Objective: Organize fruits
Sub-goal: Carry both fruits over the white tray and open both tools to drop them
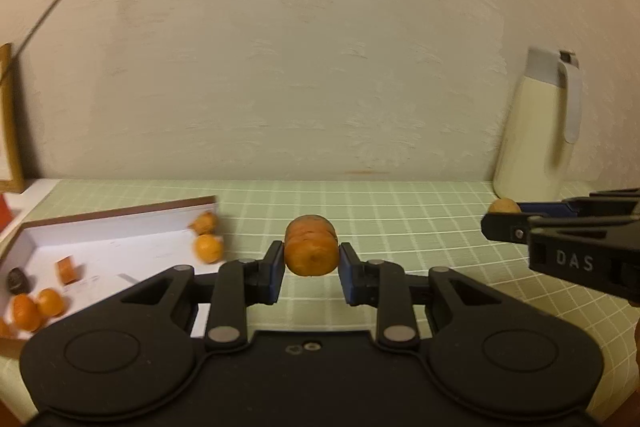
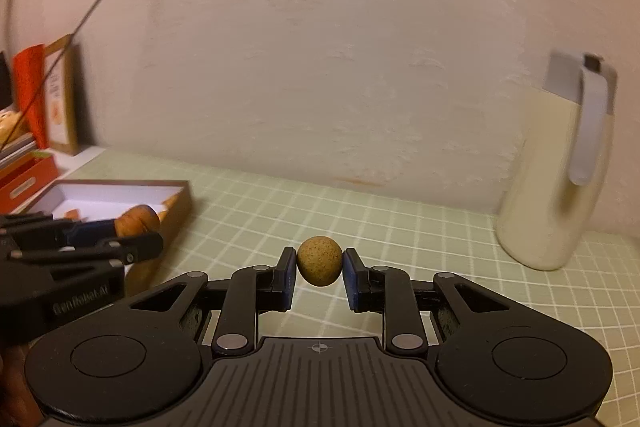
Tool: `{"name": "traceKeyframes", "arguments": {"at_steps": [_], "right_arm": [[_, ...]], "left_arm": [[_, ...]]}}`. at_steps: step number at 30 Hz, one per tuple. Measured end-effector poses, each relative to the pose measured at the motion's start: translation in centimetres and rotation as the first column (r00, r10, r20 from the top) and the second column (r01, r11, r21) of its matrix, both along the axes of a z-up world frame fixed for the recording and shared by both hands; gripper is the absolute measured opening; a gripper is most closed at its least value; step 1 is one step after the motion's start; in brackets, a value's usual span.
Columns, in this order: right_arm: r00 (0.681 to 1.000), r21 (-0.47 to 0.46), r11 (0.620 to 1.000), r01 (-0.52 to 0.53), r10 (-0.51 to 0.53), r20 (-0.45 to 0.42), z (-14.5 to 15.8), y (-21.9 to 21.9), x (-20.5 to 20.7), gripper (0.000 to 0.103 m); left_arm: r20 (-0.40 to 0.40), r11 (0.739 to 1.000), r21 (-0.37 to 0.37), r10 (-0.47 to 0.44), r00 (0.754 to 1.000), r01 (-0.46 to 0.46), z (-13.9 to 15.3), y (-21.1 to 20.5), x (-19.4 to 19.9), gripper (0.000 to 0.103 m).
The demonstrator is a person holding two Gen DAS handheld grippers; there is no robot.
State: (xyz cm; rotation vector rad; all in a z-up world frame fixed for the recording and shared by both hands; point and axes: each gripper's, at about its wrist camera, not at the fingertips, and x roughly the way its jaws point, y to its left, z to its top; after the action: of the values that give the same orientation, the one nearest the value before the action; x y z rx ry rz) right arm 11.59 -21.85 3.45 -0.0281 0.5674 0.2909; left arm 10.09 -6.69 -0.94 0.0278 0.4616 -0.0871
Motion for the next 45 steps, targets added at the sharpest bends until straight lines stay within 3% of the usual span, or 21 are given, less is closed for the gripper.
{"name": "traceKeyframes", "arguments": {"at_steps": [7,20,31,45], "right_arm": [[0.990,-0.020,0.990,-0.138,0.139,0.039,0.8,4.4,-2.6,0.025],[0.956,0.000,0.959,-0.282,0.281,0.081,1.2,12.3,-2.4,0.025],[0.941,0.009,0.944,-0.329,0.327,0.088,1.3,16.6,-1.1,0.025],[0.949,0.026,0.954,-0.300,0.295,0.108,2.1,18.4,3.0,0.025]], "left_arm": [[0.023,0.998,-0.007,0.065,0.998,-0.065,0.9,4.2,-2.8,0.019],[0.068,0.971,0.021,0.235,0.970,-0.237,1.6,11.7,-5.2,0.019],[0.092,0.954,0.016,0.296,0.951,-0.299,2.4,15.1,-5.6,0.019],[0.096,0.926,0.022,0.374,0.922,-0.378,2.6,19.2,-3.3,0.019]]}}
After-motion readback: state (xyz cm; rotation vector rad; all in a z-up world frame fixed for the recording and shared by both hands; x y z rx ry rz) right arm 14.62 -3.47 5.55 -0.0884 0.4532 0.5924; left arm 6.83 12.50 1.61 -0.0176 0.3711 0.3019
